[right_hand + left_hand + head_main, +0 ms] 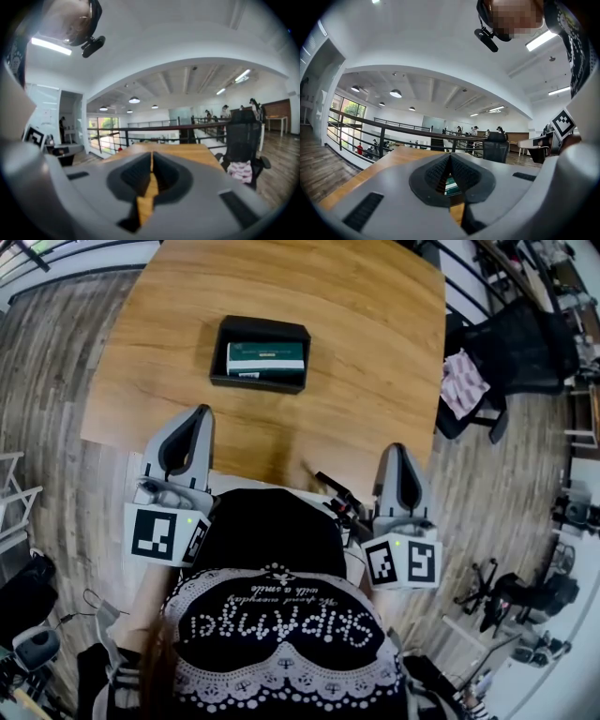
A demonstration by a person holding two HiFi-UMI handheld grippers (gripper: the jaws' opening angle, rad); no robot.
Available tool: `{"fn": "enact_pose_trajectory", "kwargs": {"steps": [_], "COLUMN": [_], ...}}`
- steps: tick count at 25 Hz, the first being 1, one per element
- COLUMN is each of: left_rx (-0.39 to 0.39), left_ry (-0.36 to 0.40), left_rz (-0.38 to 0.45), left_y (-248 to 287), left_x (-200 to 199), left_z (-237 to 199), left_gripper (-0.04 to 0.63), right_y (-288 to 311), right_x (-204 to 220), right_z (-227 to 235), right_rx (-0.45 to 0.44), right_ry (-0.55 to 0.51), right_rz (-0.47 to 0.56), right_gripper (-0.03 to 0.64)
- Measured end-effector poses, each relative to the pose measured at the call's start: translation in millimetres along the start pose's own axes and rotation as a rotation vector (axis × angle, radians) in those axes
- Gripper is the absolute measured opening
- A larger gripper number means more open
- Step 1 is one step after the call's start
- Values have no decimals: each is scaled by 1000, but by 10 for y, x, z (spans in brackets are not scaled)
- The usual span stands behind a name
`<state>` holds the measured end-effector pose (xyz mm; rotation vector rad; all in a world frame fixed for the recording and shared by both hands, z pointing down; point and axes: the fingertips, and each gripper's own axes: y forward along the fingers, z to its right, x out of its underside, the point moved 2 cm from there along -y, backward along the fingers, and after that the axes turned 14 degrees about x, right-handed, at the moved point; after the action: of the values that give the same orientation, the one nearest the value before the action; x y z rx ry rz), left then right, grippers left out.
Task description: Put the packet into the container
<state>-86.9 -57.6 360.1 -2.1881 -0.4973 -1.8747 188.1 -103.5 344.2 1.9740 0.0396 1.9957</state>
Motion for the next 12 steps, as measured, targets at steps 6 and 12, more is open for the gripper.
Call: {"fn": "enact_pose_trajectory", "kwargs": {"steps": [6, 12], "left_rx": [-4, -1], "left_ry": [9, 11], "left_rz": [7, 8], "left_y": [-11, 7], "left_x": [-26, -41], "left_z": [-26, -20], "left_gripper": [31, 31], "right_y": [11, 13], "right_x": [7, 9], "right_z": [30, 47], "right_rx": [14, 19], "right_ry": [-4, -4], "right_rz": [-7, -11], "right_gripper": [37, 37]}}
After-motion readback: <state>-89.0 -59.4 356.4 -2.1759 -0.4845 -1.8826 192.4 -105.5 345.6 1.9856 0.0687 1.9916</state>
